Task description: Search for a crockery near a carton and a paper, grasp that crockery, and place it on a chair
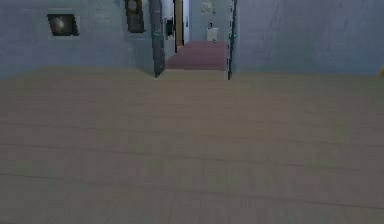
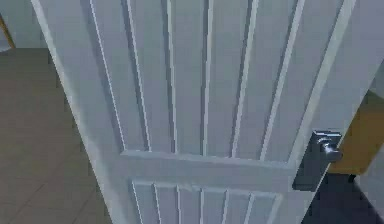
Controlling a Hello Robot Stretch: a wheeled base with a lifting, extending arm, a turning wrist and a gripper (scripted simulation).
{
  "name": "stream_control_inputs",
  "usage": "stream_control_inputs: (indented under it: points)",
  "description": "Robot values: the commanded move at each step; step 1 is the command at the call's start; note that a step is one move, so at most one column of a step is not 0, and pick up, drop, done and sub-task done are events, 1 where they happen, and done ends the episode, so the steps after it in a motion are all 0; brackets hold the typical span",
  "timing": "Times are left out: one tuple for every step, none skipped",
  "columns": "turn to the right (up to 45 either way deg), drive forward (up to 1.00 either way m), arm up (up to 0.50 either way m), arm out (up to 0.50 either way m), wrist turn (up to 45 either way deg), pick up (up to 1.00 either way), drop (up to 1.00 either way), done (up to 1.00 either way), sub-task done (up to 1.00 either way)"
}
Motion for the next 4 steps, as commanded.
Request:
stream_control_inputs:
  points:
    - [0.0,1.00,0.00,0.00,0.0,0.00,0.00,0.00,0.00]
    - [0.0,1.00,0.00,0.00,0.0,0.00,0.00,0.00,0.00]
    - [0.0,1.00,0.00,0.00,0.0,0.00,0.00,0.00,0.00]
    - [0.0,1.00,0.00,0.00,0.0,0.00,0.00,0.00,0.00]
